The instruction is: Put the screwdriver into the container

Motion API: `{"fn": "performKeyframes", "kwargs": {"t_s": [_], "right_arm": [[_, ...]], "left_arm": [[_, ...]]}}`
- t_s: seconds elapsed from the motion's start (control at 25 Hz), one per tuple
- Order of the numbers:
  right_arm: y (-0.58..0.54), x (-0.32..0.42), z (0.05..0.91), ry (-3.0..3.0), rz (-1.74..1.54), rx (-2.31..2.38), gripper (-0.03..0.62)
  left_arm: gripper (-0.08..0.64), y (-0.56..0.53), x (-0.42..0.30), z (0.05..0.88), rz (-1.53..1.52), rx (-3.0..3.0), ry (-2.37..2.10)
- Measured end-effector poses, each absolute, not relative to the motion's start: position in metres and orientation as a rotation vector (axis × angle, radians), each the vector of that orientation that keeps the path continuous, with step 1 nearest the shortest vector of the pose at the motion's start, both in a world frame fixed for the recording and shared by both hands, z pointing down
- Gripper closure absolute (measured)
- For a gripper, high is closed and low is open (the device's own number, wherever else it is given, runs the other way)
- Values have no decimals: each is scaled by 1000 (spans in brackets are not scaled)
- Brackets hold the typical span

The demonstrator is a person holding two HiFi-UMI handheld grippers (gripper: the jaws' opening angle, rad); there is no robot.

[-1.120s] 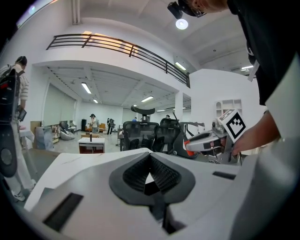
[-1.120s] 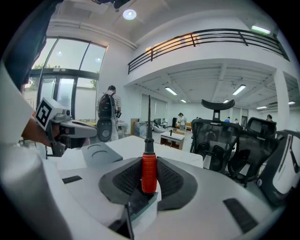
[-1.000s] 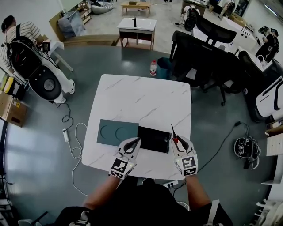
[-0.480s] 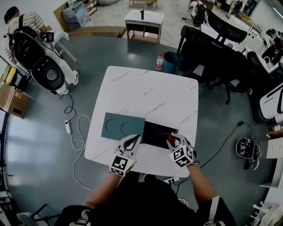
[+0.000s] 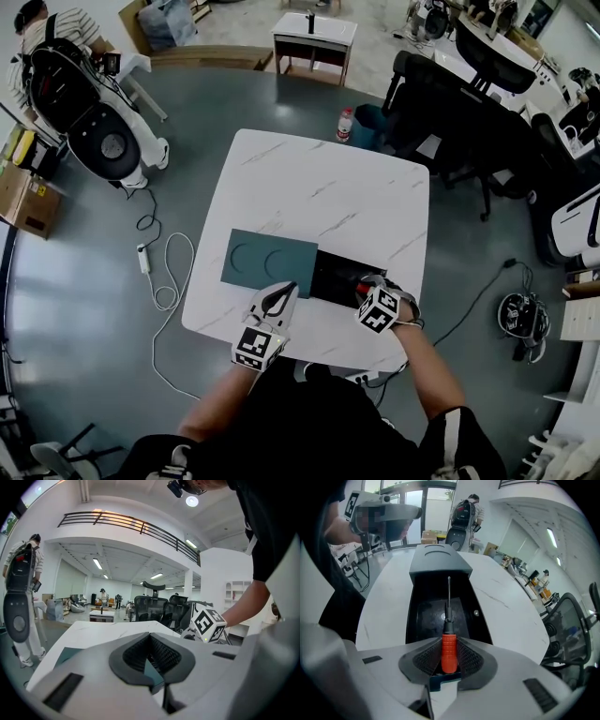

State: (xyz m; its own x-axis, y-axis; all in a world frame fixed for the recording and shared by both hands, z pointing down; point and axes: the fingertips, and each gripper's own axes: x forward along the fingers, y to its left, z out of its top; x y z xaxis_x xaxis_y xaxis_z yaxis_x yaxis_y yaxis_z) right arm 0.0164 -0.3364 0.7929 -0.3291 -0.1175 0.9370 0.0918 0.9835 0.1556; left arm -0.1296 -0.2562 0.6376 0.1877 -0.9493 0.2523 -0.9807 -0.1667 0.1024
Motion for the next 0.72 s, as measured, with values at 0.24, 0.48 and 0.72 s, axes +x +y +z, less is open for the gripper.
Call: {"fn": "performKeyframes", "kwargs": {"t_s": [0.24, 0.48, 0.72], "right_arm": [[-340, 18, 813, -1769, -220, -32, 488], [-342, 16, 817, -1721, -218, -50, 486], [-340, 15, 818, -1733, -201, -27, 463]], "left_arm": [[554, -253, -137, 635, 188, 2219, -1863], [554, -253, -138, 634, 179, 2213, -1861], [554, -254, -138, 636, 167, 2208, -1856]]}}
